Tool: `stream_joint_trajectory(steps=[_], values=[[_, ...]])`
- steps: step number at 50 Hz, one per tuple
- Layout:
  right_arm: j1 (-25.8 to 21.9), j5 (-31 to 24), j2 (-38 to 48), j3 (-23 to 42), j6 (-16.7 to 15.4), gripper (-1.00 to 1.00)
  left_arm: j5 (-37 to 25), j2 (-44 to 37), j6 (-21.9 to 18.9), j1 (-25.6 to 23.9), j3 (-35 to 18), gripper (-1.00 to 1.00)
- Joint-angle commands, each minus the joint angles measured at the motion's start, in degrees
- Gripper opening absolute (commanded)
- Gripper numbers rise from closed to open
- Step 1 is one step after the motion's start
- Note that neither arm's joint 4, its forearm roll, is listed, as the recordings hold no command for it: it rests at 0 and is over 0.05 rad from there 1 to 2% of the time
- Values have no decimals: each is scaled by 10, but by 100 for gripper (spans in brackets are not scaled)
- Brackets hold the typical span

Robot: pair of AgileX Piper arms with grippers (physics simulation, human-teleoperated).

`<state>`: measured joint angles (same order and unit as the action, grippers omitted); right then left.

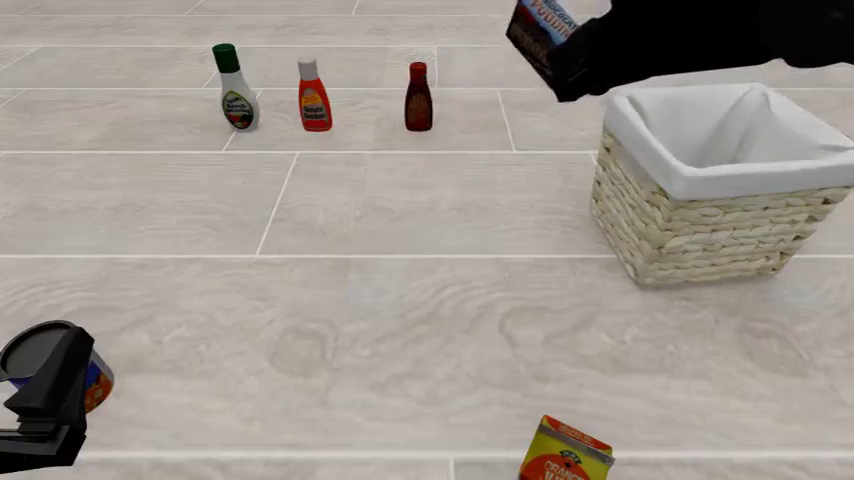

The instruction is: Pick the chocolate pudding and place it in the basket.

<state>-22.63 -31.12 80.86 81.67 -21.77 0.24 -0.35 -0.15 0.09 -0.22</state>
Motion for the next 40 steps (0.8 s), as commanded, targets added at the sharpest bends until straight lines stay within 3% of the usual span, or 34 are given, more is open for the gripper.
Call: stream_joint_trajectory(steps=[1, 40], values=[[32, -5, -21, -6, 15, -100, 0, 1, 0, 0, 1, 100], [143, -27, -32, 28, 6, -100, 0, 1, 0, 0, 1, 100]])
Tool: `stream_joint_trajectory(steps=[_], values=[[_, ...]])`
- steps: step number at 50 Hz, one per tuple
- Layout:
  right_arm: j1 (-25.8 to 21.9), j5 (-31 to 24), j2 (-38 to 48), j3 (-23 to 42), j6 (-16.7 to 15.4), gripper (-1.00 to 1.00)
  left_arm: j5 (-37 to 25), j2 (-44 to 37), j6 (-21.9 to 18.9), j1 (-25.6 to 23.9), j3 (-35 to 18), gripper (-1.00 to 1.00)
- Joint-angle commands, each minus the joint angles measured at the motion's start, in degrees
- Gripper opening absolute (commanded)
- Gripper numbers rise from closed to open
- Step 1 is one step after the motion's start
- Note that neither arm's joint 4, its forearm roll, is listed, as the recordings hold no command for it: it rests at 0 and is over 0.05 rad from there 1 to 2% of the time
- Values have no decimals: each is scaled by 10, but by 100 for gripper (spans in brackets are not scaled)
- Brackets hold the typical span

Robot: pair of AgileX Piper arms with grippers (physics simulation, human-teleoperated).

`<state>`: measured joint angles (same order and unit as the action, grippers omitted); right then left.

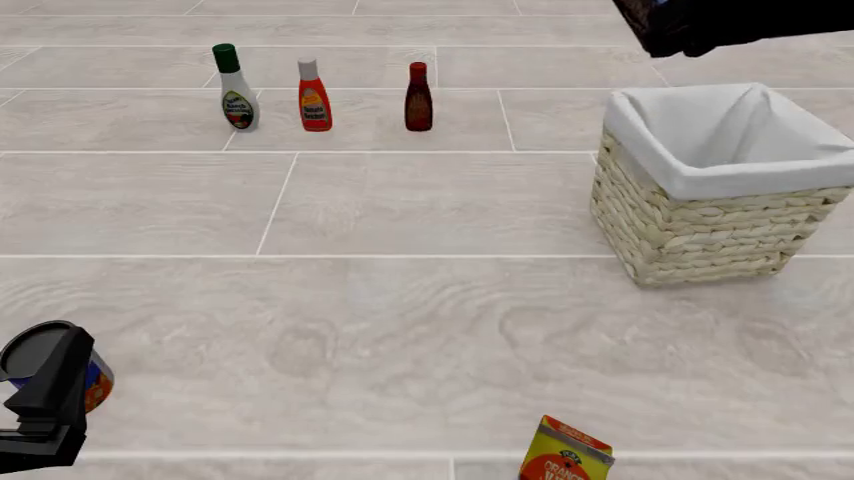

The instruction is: Pick the chocolate pudding and place it in the basket.

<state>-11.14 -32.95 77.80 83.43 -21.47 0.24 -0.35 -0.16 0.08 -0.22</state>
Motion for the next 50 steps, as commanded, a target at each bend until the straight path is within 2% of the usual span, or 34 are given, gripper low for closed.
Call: stream_joint_trajectory(steps=[1, 22, 34, 50], values=[[29, -9, -1, 11, 2, -100, 0, 1, 0, 0, 1, 100], [89, -20, 16, 16, 8, -100, 0, 1, 0, 0, 1, 100], [119, -31, 30, 36, -5, -100, 0, 1, 0, 0, 1, 100], [136, -40, 46, 51, -10, -100, 0, 1, 0, 0, 1, 100]])
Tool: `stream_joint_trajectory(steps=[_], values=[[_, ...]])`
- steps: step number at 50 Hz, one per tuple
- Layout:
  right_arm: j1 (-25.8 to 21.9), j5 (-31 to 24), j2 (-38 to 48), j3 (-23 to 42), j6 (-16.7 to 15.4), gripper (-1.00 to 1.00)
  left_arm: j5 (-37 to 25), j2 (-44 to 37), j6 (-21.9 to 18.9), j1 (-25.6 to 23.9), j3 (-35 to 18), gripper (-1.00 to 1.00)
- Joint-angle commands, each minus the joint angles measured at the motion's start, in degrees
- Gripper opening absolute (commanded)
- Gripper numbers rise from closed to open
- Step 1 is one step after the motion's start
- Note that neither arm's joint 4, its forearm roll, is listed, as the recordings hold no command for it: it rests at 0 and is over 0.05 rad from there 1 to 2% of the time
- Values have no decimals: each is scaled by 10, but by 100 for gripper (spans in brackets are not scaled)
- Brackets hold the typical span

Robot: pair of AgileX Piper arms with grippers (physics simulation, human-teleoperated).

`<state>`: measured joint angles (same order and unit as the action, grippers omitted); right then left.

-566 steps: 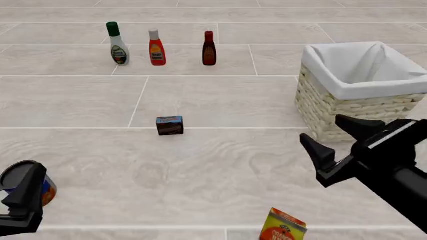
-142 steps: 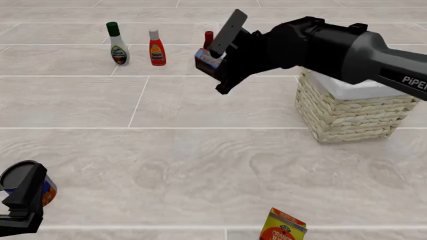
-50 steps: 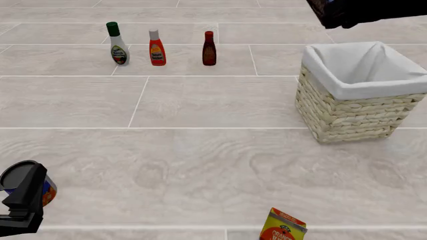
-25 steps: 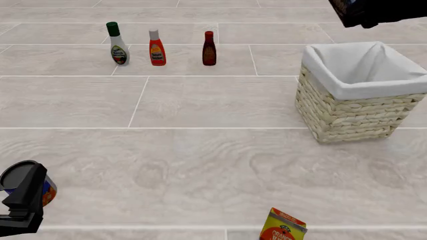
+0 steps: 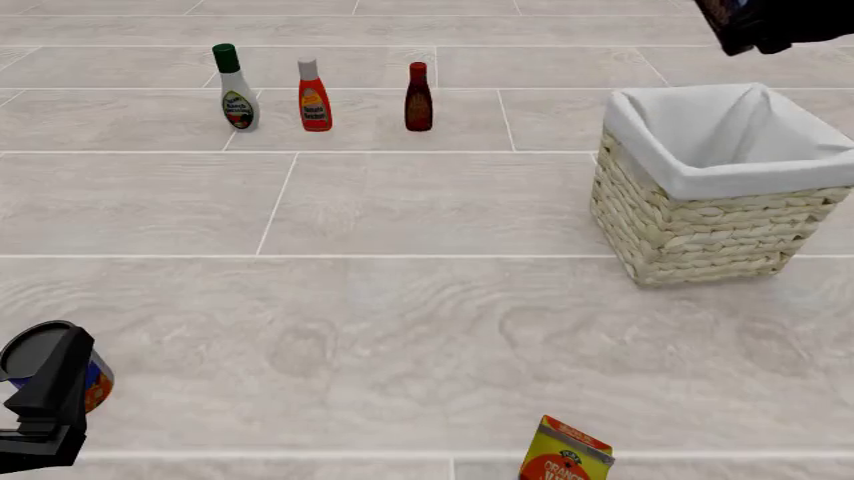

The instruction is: Pick the chocolate pudding and place it in the basket.

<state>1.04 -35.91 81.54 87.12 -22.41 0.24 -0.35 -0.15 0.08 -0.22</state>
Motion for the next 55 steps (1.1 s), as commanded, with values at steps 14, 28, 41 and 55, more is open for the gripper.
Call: stream_joint_trajectory(steps=[14, 28, 41, 55], values=[[25, -38, 30, 45, -24, -100, 0, 1, 0, 0, 1, 100], [34, -118, 70, 114, -52, -100, 0, 1, 0, 0, 1, 100], [44, -181, 102, 172, -78, -100, 0, 1, 0, 0, 1, 100], [49, -238, 141, 233, -99, -100, 0, 1, 0, 0, 1, 100]])
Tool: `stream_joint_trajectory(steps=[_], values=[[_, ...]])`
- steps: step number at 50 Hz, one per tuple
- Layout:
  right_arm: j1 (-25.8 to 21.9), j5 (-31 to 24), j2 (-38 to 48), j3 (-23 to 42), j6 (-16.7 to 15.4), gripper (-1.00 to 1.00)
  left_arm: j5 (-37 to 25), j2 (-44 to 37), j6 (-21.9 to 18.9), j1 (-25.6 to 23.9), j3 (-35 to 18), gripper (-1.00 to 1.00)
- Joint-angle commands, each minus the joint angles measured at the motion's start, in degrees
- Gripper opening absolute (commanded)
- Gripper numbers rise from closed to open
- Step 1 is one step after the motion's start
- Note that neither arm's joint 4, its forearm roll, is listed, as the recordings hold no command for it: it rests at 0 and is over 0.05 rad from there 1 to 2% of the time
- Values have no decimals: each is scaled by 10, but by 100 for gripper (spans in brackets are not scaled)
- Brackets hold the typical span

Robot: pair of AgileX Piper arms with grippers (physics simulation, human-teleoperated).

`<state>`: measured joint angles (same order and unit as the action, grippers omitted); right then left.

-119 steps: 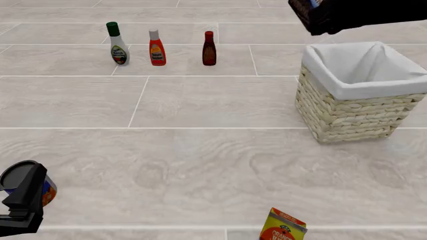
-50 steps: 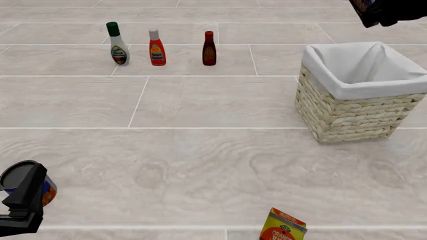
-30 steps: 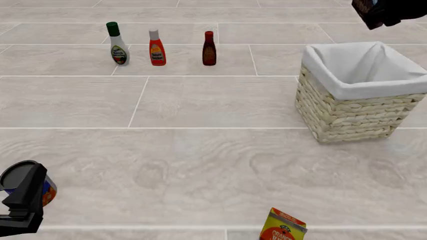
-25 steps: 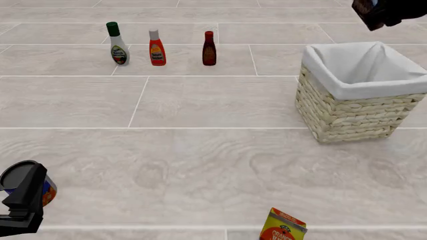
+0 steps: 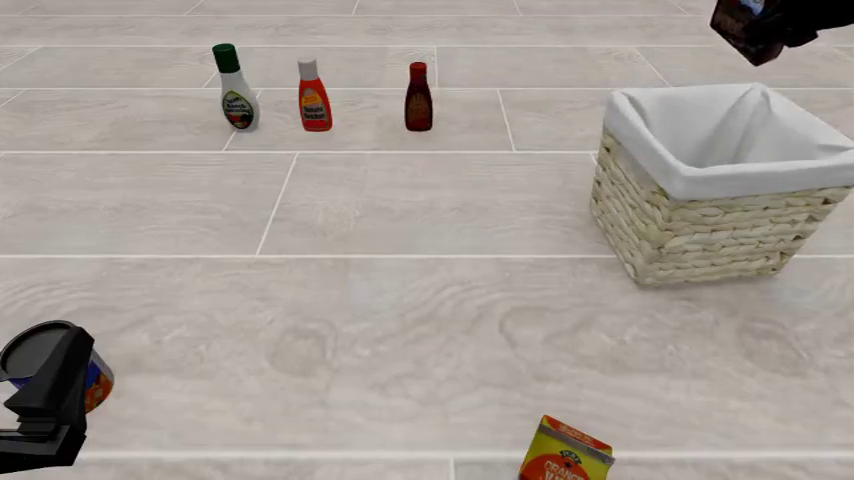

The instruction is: Pick the chocolate pudding and place it in the basket.

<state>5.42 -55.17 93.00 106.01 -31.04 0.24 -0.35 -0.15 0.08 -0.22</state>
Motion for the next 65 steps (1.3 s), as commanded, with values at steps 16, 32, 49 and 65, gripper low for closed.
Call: stream_joint_trajectory(steps=[16, 32, 49, 65], values=[[15, -105, 82, 114, -31, -100, 0, 1, 0, 0, 1, 100], [35, -147, 116, 163, -58, -100, 0, 1, 0, 0, 1, 100], [44, -147, 150, 196, -59, -100, 0, 1, 0, 0, 1, 100], [44, -147, 186, 222, -60, -100, 0, 1, 0, 0, 1, 100]])
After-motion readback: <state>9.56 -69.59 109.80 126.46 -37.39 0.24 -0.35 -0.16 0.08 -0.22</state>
